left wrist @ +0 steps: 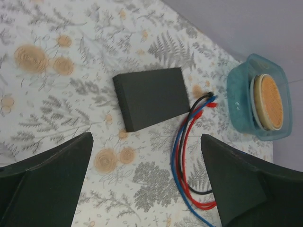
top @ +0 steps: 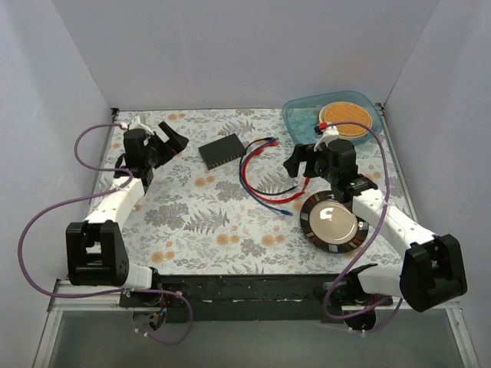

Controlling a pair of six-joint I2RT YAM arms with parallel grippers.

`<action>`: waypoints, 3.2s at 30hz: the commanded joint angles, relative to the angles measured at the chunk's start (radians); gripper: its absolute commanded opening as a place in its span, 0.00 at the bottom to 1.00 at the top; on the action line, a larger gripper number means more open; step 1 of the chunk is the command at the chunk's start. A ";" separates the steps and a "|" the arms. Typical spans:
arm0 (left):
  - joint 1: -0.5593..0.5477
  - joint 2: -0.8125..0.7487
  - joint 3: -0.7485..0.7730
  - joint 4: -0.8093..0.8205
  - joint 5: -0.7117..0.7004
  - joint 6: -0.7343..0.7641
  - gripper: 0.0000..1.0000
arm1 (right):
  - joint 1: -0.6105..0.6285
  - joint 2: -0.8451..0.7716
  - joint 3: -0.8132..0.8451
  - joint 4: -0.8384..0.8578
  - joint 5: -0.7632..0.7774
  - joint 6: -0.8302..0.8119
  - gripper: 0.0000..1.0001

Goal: Insert the plug into the switch port

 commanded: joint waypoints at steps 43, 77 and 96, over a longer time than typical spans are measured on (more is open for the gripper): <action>0.010 0.047 0.189 -0.052 0.236 -0.128 0.98 | 0.381 0.981 0.937 -0.345 0.319 0.015 0.63; 0.010 0.100 0.190 -0.052 0.273 -0.111 0.98 | 0.361 1.102 1.116 -0.376 0.382 0.006 0.51; 0.009 0.087 0.190 -0.078 0.278 -0.090 0.98 | 0.326 1.128 1.101 -0.348 0.227 0.028 0.17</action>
